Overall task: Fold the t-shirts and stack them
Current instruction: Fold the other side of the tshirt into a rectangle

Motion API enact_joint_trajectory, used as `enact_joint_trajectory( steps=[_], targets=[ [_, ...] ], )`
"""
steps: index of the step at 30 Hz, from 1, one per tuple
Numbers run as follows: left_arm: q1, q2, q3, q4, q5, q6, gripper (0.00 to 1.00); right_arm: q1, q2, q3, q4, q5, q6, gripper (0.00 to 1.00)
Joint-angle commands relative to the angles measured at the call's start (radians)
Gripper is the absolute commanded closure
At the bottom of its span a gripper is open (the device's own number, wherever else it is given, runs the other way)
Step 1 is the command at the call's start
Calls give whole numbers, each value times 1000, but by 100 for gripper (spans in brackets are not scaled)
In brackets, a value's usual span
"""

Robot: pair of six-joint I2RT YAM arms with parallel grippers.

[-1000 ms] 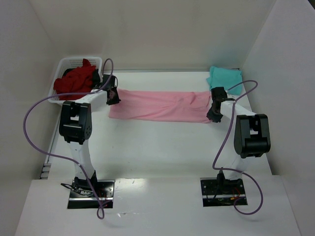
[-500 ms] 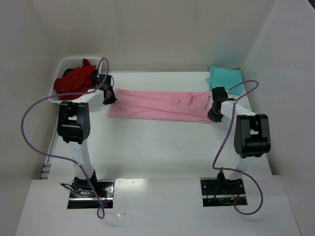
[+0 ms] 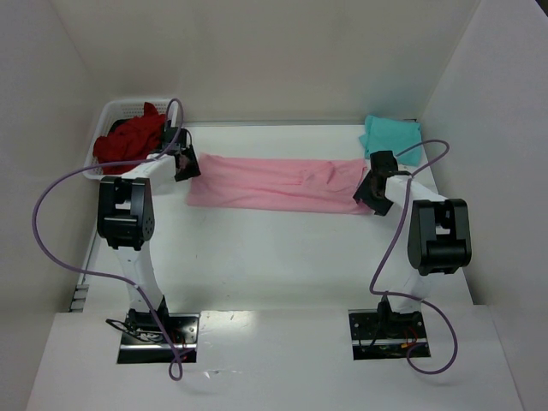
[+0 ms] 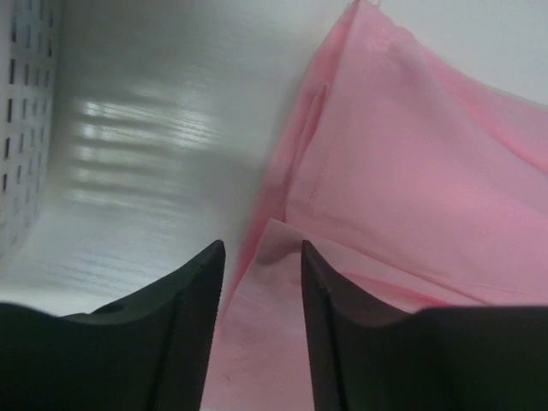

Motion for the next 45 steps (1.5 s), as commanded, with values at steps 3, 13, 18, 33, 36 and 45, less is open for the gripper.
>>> enact_joint_trajectory(
  steps=[3, 13, 18, 33, 36, 45],
  targets=[
    [1, -79, 35, 28, 112, 96, 35, -8, -138, 72, 96, -89, -51, 20],
    [-39, -162, 121, -90, 167, 170, 24, -8, -66, 208, 164, -219, -143, 9],
    [-69, -200, 106, -63, 413, 211, 22, -8, 17, 209, 230, -220, -178, 22],
    [-140, -112, -37, 26, 335, 186, 32, 3, 157, 256, 220, -249, -278, 47],
    [-147, -62, 8, -22, 235, 186, 38, 3, 156, 247, 198, -240, -278, 61],
    [-158, -90, -12, -20, 156, 197, 74, 12, 214, 268, 119, -155, -248, 89]
  ],
)
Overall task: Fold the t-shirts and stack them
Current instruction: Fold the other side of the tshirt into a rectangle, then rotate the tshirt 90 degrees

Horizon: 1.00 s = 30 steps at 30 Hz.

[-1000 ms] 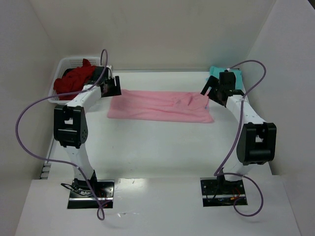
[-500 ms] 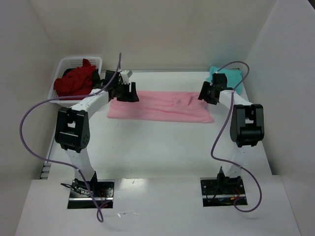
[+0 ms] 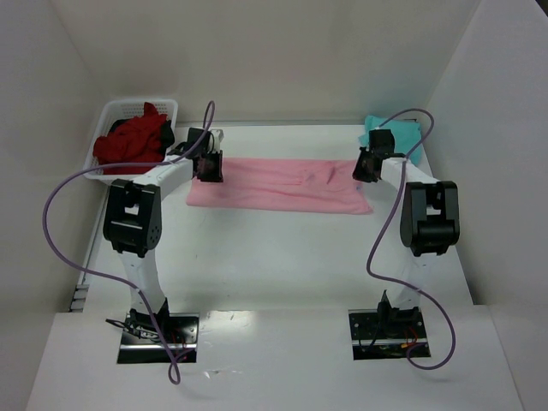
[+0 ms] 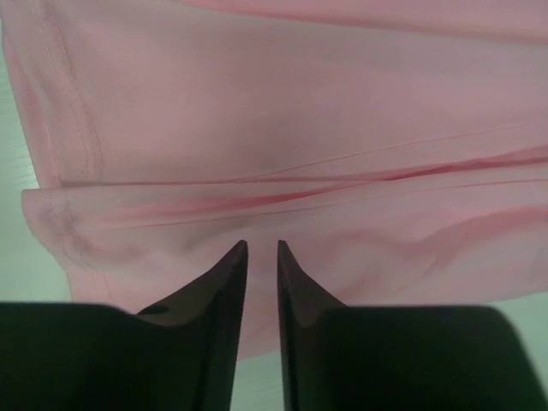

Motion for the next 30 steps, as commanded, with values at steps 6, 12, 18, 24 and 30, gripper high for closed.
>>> enact_joint_trajectory(
  steps=[6, 12, 18, 24, 30],
  targets=[
    [-6, -71, -32, 23, -85, -14, 89, 8, -52, 31, -50, -53, 7, 71],
    [-16, -107, -41, 14, -100, -30, 65, 17, -126, -37, 12, -178, -20, 58],
    [-16, -111, -52, 14, -166, -25, 41, 26, -104, -54, -30, -186, -23, 88],
    [-16, -59, -21, 16, -216, -36, 44, 96, -88, -88, -32, -55, -34, 96],
    [-16, -22, -1, 34, -271, -55, 50, 103, -29, -71, -48, -12, -25, 97]
  ],
)
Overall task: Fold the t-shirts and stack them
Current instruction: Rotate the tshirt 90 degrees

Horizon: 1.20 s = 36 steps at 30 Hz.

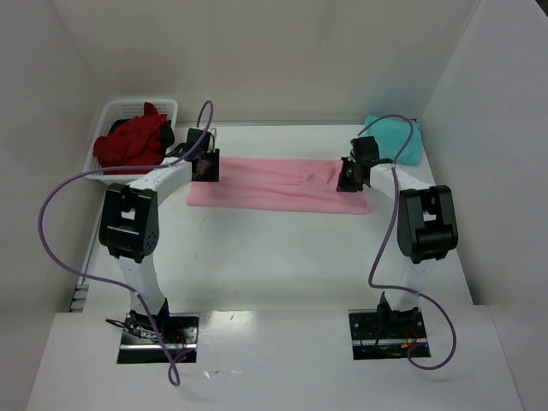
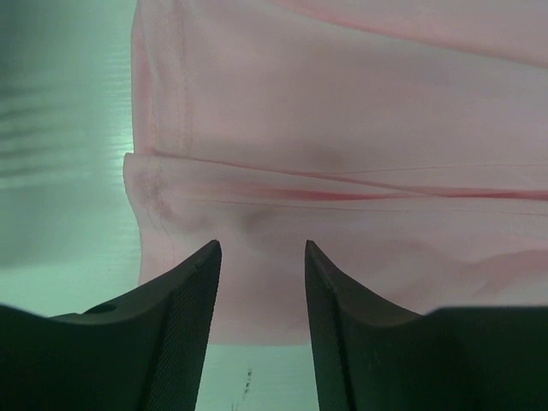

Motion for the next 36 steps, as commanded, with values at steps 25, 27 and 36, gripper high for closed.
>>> enact_joint_trajectory(
  steps=[25, 27, 36],
  targets=[
    [-3, 182, 112, -113, -26, 2, 39, -2, 226, 169, -40, 135, 1, 97],
    [-10, 166, 81, -125, -26, 4, 33, -2, 237, 195, -51, 135, 1, 97],
    [-21, 146, 32, -245, 35, -7, 23, -2, 318, 348, -102, 118, 10, 97]
  ],
)
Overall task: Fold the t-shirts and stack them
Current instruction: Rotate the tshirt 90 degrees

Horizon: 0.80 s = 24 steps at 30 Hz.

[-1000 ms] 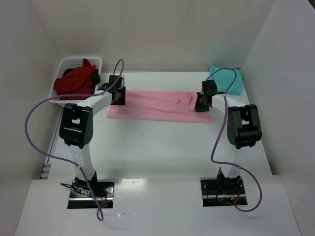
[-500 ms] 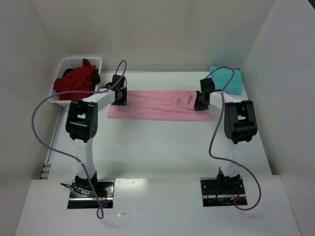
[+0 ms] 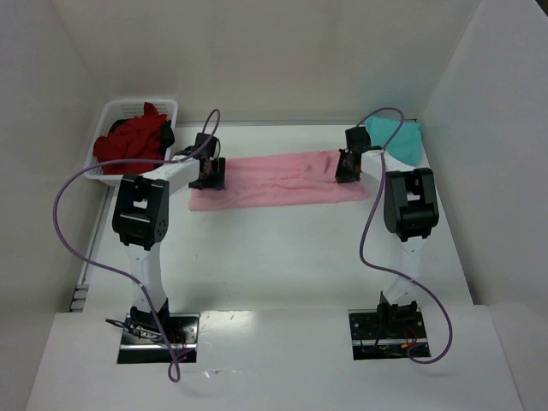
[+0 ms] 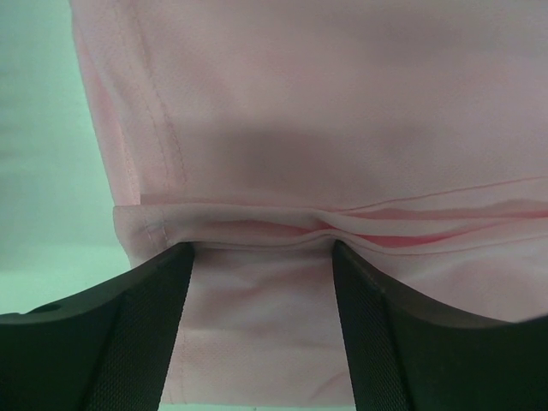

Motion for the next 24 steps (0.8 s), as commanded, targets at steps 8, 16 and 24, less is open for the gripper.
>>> enact_joint_trajectory(
  steps=[8, 16, 24],
  targets=[
    [-95, -19, -106, -244, 143, -34, 19, -4, 141, 205, -61, -19, 3, 97],
    [-210, -30, -169, -287, 125, -133, 19, 24, 211, 301, -84, -28, -12, 97],
    [-230, -111, -293, -316, 157, -227, 19, 24, 308, 457, -125, -28, -26, 96]
  ],
)
